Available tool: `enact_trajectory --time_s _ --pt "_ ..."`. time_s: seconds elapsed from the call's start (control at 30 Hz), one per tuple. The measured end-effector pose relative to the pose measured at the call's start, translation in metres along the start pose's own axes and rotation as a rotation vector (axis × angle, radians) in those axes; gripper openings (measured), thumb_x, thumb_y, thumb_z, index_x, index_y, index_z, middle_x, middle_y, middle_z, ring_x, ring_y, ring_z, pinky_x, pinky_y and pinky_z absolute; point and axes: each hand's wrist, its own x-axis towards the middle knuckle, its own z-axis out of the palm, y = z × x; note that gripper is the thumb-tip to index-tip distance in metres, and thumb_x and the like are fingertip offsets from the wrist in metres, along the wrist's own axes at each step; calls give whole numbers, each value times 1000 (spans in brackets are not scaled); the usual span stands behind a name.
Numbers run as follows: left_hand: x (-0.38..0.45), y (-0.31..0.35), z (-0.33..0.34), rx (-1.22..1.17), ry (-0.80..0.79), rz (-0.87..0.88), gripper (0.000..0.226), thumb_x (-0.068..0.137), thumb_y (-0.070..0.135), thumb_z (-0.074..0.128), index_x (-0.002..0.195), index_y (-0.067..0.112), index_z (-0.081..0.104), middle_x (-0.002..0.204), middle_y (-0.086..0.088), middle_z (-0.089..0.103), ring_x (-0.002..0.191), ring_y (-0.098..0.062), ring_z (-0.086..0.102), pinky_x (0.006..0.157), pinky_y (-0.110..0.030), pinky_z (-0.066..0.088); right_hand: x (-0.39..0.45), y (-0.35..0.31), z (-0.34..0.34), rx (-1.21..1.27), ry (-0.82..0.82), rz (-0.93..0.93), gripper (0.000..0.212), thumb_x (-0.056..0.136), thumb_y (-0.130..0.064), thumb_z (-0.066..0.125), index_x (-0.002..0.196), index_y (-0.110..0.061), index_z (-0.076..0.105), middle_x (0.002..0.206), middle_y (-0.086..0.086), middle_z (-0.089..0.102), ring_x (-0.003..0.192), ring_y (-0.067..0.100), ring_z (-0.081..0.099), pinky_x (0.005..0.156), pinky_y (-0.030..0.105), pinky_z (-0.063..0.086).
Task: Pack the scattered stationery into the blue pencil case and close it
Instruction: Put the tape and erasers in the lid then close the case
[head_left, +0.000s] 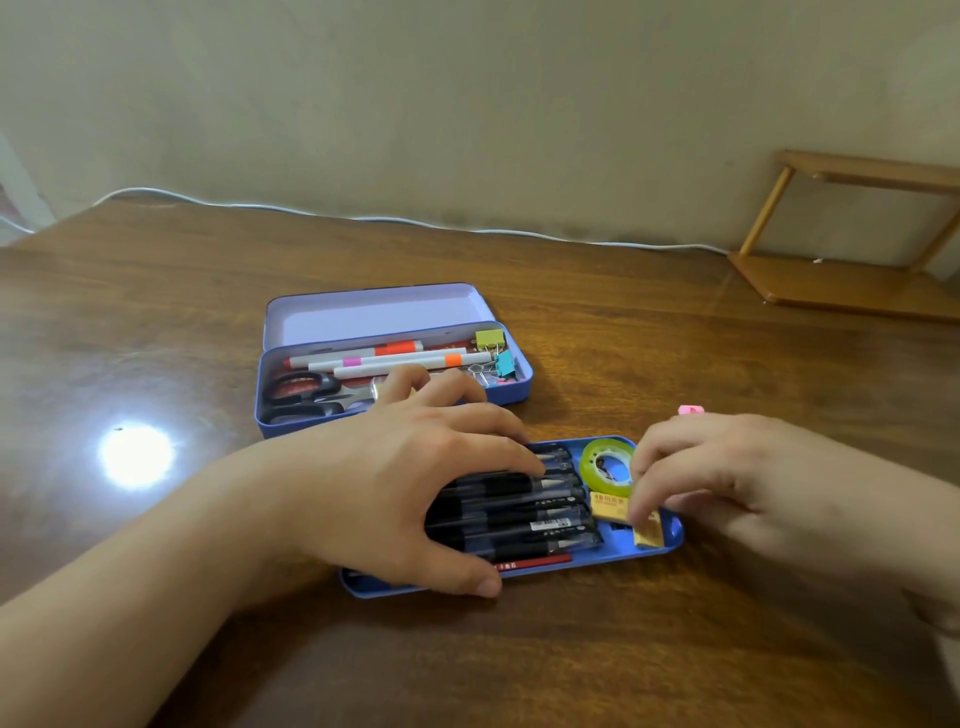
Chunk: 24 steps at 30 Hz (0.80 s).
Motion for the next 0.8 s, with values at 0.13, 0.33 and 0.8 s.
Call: enact_trajectory --time_s 0.13,0.33,0.8 --pt "0 1 0 1 6 2 76 71 79 56 136 43 45 140 24 41 127 -8 30 107 -42 23 1 -7 0 62 47 -31 27 91 -31 55 106 -52 62 109 -31 51 107 -4 51 83 27 48" --pt "1 0 0 -6 1 -2 75 71 79 55 137 44 43 140 24 40 128 -8 29 107 -43 24 1 -4 2 4 -74 -36 31 90 -28 51 100 -54 64 108 -31 42 105 -3 46 80 23 44" --pt "0 0 0 -7 -6 -4 76 72 81 53 138 45 41 140 26 39 128 -6 27 107 -41 24 4 53 2 66 252 445 35 80 -24 76 97 -50 60 101 -19 64 92 6 60 78 27 50"
